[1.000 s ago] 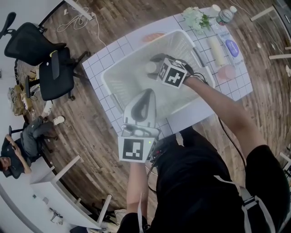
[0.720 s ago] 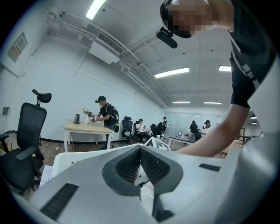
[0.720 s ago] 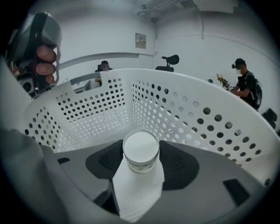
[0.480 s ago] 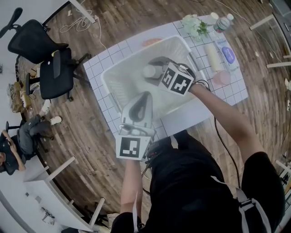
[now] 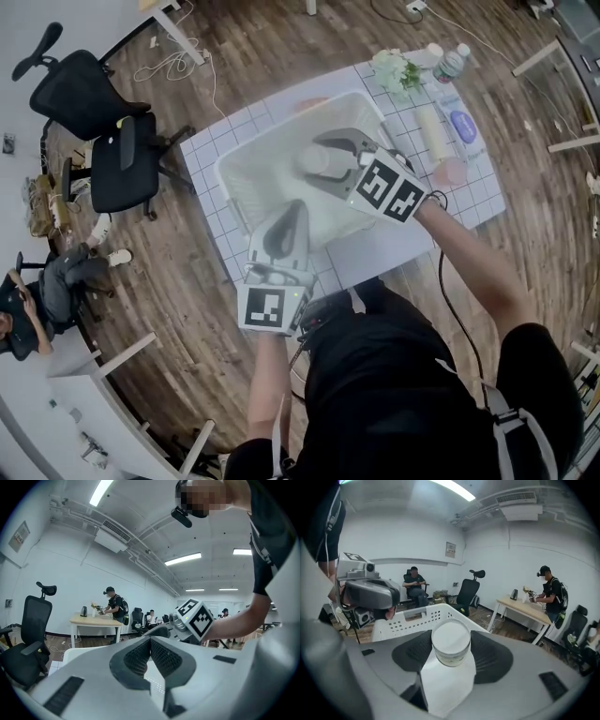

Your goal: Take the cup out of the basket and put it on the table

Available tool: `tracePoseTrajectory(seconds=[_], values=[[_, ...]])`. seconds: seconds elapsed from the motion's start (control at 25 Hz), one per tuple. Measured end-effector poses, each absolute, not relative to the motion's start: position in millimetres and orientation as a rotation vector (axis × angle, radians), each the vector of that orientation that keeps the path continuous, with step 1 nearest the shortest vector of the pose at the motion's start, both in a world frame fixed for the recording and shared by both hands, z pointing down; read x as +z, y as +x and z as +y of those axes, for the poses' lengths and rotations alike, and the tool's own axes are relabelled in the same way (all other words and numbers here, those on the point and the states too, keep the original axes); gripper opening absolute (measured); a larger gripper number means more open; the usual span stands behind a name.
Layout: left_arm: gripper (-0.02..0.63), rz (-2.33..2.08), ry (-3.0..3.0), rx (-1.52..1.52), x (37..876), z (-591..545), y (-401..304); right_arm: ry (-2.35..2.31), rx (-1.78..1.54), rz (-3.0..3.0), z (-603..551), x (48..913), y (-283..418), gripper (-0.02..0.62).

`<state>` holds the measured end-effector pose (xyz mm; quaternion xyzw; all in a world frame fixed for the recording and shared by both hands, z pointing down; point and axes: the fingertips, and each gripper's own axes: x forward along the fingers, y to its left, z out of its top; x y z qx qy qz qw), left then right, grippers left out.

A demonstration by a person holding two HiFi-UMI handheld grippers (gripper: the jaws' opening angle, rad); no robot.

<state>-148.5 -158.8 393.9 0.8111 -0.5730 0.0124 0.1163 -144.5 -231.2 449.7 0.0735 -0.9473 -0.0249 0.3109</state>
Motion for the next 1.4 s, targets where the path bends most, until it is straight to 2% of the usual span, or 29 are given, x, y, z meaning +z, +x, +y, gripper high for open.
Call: tracePoseTrajectory(seconds=[0.6, 1.4], values=[[0.009, -1.717, 2.403, 0.01, 371.7, -135.1, -136.0, 0.311, -0.067, -2.799, -172.6, 362.3, -94.4, 0.267], [0.009, -1.785, 2.371, 0.036, 357.2, -95.9, -70.8, 0.33, 0.088, -3.023, -127.1, 353.9, -21.1, 0.267]])
